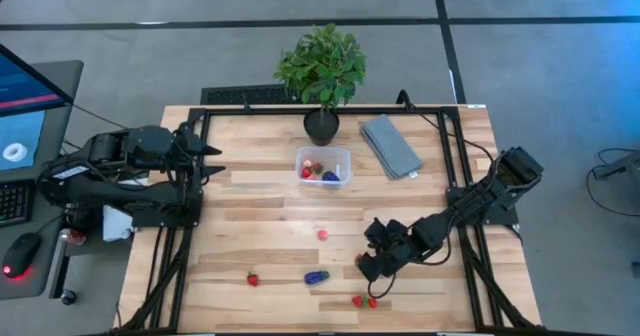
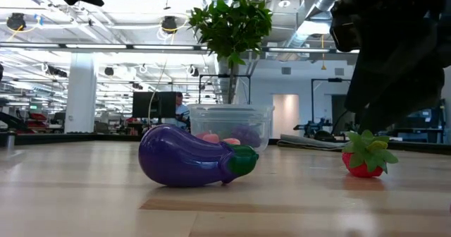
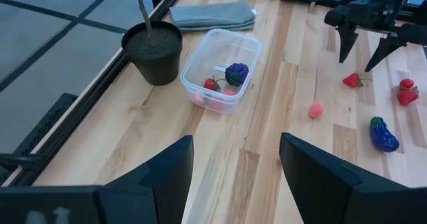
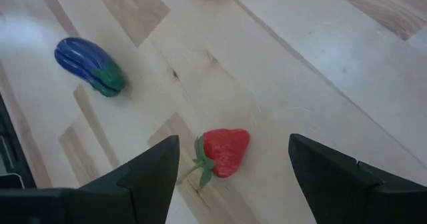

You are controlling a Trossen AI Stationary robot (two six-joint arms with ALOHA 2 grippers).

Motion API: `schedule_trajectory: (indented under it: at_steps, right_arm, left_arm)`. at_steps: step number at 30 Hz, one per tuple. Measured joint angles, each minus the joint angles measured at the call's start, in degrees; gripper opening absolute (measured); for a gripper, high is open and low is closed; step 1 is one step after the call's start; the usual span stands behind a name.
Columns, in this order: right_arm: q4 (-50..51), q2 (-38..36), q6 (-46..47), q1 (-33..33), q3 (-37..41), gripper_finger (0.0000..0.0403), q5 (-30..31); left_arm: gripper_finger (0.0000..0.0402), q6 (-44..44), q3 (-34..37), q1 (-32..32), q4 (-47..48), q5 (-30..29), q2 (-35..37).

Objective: Pick and placing Produce into tupperware
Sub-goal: Put the top right red strawberry into the transparent bin

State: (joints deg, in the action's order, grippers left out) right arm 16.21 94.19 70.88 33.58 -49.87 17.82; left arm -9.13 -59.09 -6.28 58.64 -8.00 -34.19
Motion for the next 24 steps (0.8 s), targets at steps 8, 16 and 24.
schedule_trajectory:
  at_steps: [8,16,24]
  right_arm:
    - [3.7,3.4,0.7,0.0,-4.2,0.0306,-1.2]
    - [9.2,12.4,5.2,0.0,-13.8,0.0306,-3.9]
    - [18.2,14.9,10.9,0.1,-18.4,0.0306,-4.5]
  left_arm:
    - [0.0213,-0.2,0.0,0.0,1.0,0.0,0.2]
    - [0.0213,-0.2,0.0,0.0,1.6,0.0,0.5]
    - [0.0213,0.1,0.0,0.0,1.9,0.8,0.6]
